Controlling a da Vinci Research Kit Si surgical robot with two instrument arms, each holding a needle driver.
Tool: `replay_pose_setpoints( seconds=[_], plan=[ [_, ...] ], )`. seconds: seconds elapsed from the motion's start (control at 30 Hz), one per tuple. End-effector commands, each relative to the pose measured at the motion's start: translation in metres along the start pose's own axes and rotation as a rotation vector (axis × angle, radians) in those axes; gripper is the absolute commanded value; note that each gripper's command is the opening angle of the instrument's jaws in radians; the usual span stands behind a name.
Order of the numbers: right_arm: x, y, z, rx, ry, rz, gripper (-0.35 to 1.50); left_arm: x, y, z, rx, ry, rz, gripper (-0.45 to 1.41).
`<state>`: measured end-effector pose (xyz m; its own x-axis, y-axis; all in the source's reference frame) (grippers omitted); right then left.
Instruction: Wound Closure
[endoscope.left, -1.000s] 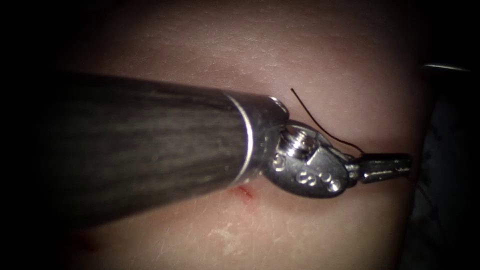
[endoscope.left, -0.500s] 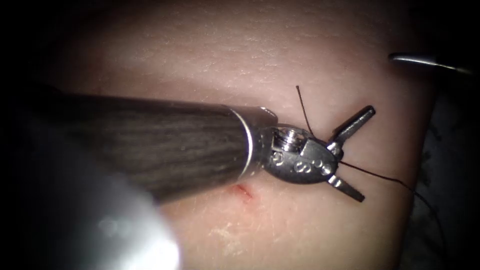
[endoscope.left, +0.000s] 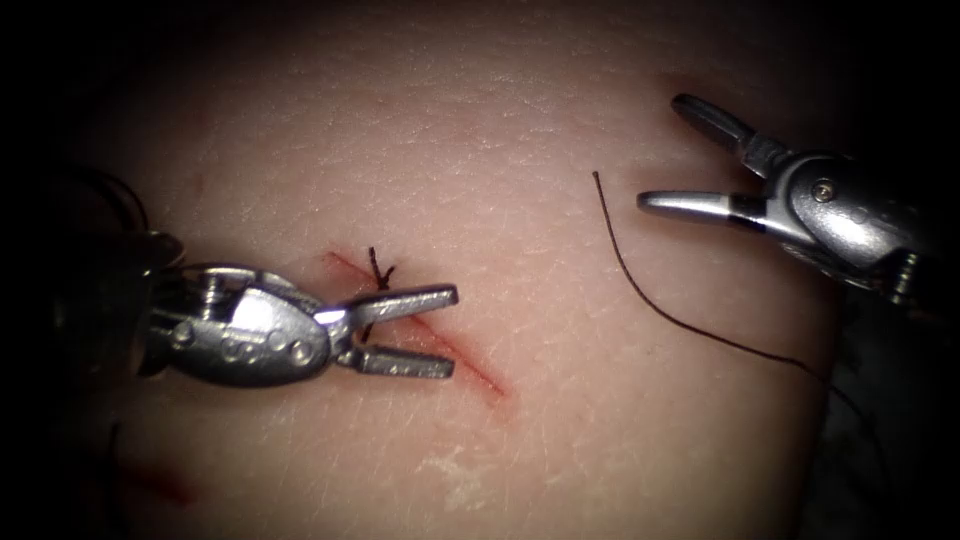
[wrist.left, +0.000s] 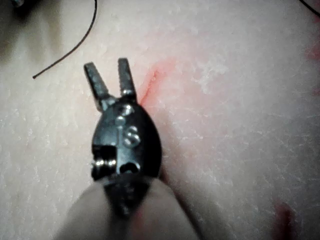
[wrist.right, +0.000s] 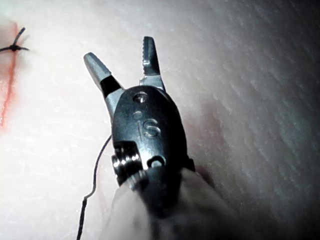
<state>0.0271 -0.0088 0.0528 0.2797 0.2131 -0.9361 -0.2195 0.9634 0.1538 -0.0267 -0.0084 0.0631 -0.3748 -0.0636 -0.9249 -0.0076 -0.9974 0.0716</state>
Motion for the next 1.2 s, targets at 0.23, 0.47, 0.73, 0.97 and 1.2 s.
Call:
replay_pose_setpoints(
  seconds=[0.23,0.47,0.73,0.97,1.2],
  plan=[
    [-0.0022,-0.005,0.0055,0.052,0.004,-0.046,1.26,-0.0054,0.0038,-0.0014,0.131,-0.183,-0.119,0.3],
    [-0.0035,-0.0069,0.0082,0.09,-0.01,-0.075,1.26,-0.0104,0.0062,0.0006,0.216,-0.262,-0.137,0.83],
    [-0.0036,-0.0075,0.0092,0.099,-0.003,-0.084,1.26,-0.0111,0.0063,0.0023,0.248,-0.267,-0.148,0.79],
    [-0.0038,-0.0074,0.0092,0.101,-0.009,-0.086,1.26,-0.0098,0.006,0.0016,0.285,-0.222,-0.101,0.57],
    [-0.004,-0.0074,0.0093,0.103,-0.011,-0.087,1.25,-0.0088,0.0059,0.0012,0.303,-0.215,-0.025,0.37]
  ],
)
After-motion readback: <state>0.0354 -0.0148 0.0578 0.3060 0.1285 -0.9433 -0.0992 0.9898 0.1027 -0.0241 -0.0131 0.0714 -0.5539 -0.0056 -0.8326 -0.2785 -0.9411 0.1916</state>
